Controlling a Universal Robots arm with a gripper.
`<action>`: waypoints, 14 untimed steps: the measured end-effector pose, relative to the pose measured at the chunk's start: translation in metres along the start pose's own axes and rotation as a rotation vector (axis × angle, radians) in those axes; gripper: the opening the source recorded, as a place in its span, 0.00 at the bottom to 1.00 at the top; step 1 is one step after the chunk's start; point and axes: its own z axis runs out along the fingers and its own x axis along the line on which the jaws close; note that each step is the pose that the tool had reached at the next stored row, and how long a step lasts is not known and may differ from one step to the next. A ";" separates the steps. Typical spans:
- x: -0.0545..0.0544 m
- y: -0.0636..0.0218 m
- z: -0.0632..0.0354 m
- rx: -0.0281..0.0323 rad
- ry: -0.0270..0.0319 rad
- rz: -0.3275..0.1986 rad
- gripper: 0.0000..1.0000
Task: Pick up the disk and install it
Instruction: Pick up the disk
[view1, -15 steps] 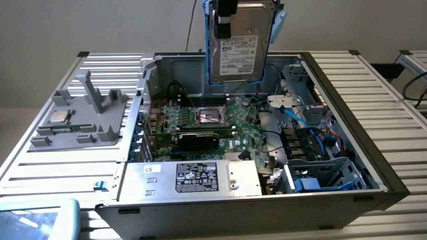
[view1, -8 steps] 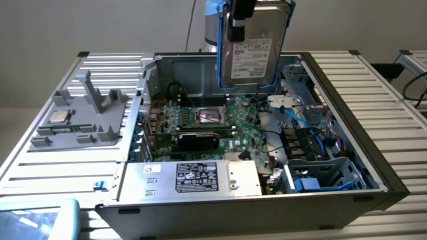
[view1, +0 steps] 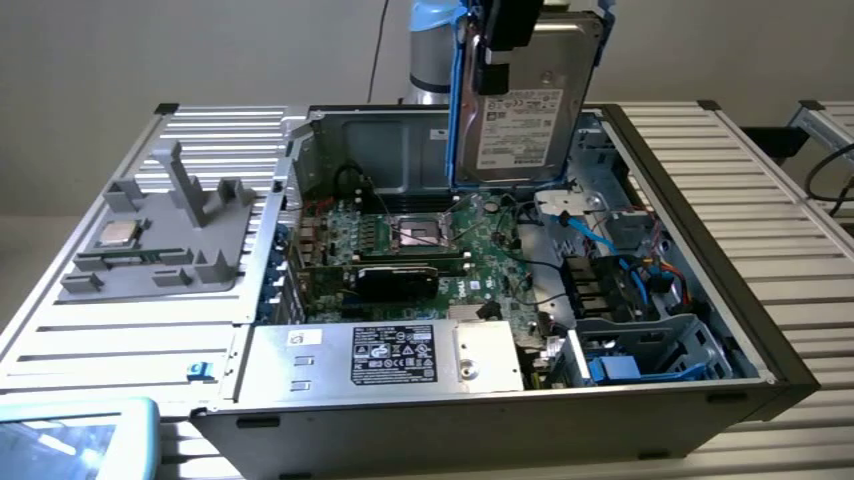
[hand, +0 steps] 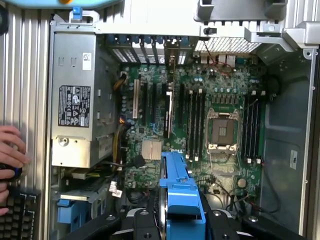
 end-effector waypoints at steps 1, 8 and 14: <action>0.000 -0.0006 0.0000 -0.0001 0.0000 0.000 0.37; 0.006 -0.0067 0.0003 -0.0008 0.0001 0.000 0.37; 0.017 -0.0202 0.0010 -0.0009 -0.0006 0.000 0.37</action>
